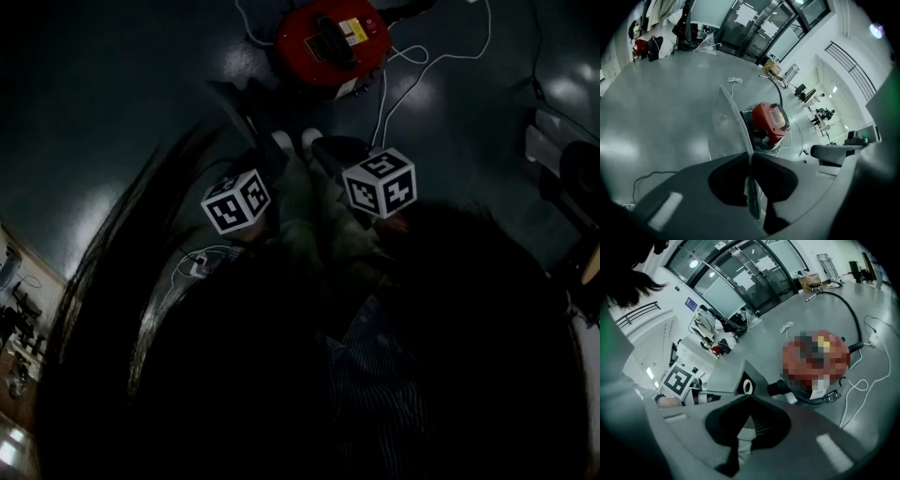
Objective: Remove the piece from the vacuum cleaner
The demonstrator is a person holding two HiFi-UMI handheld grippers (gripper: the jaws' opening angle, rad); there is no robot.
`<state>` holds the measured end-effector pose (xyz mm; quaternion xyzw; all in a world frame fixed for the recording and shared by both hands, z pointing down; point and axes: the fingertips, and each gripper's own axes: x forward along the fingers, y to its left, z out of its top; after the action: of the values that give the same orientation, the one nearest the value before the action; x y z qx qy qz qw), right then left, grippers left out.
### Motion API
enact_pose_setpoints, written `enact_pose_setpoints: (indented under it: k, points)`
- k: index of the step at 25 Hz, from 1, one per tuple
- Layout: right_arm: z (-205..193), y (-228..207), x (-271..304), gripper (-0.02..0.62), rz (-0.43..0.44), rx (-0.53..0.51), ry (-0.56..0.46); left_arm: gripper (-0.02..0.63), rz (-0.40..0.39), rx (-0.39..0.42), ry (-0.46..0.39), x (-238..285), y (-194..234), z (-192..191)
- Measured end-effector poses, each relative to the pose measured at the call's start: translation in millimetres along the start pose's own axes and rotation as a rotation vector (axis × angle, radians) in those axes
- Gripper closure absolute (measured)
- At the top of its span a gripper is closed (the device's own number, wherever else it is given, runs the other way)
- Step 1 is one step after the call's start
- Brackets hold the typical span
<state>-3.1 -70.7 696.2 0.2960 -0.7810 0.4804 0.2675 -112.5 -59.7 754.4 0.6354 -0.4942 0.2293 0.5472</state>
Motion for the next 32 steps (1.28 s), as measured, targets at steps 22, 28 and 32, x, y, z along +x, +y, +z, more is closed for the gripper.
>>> enact_pose_setpoints:
  k: [22, 28, 32]
  points:
    - [134.1, 162.2, -192.7, 0.594, 0.052, -0.210, -0.273, 0.577, -0.231, 0.220, -0.338, -257.2, -173.4, 112.0]
    - [148.2, 167.3, -199.0, 0.594, 0.040, -0.247, -0.323, 0.577, -0.238, 0.227, -0.385, -264.4, -189.6, 119.7]
    - [155.5, 170.4, -206.2, 0.594, 0.027, -0.269, -0.347, 0.575, -0.232, 0.225, -0.412, -268.9, -191.8, 125.3]
